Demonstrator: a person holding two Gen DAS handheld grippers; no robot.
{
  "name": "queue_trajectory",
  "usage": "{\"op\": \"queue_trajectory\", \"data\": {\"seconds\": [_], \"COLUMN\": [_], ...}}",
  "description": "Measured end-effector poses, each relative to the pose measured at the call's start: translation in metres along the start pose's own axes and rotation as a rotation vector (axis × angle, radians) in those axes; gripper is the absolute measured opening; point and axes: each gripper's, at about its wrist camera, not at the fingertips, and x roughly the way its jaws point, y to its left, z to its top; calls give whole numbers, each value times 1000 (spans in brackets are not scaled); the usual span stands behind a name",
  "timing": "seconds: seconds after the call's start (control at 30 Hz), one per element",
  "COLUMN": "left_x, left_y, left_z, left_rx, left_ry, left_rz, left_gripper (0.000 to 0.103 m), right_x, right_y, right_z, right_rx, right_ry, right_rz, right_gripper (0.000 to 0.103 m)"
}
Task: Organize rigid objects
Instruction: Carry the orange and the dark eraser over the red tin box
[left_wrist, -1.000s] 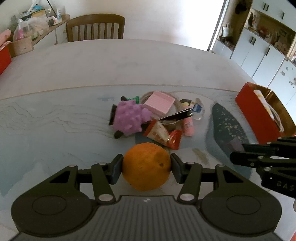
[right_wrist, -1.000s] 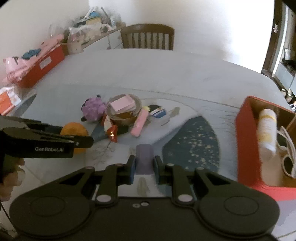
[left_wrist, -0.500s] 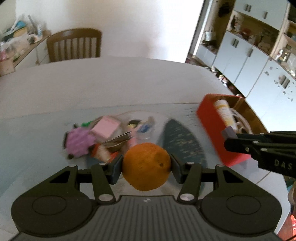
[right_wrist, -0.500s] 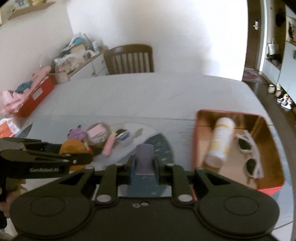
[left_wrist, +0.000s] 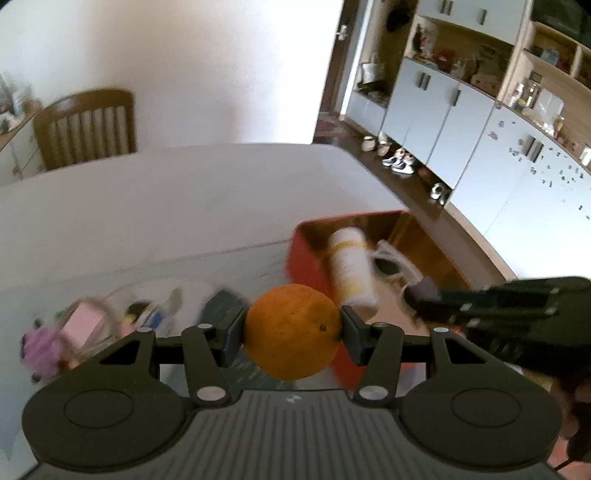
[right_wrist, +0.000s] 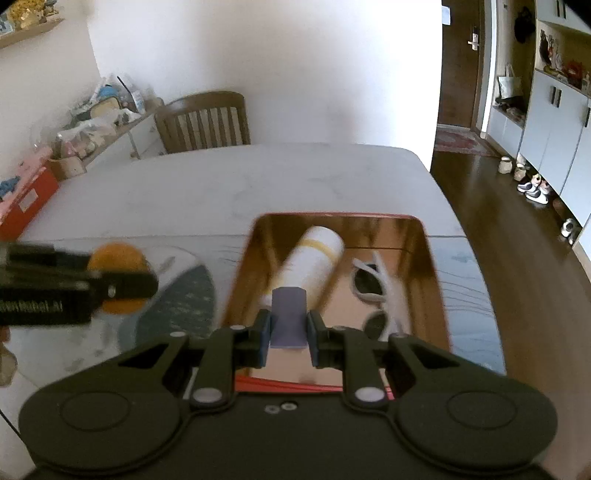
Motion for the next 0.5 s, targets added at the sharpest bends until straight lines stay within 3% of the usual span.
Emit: {"op": "queue_trajectory", "data": {"seconds": [0.5], "left_x": [78], "left_y": [-90], "left_z": [53], "left_rx": [97], "left_ry": [25], "left_rz": [-63], "left_gripper": [54], "right_x": [28], "right_y": [-34], "right_z": [-7], "right_rx": [-67], "right_ry": [89], "right_rz": [62], "right_gripper": [19]}}
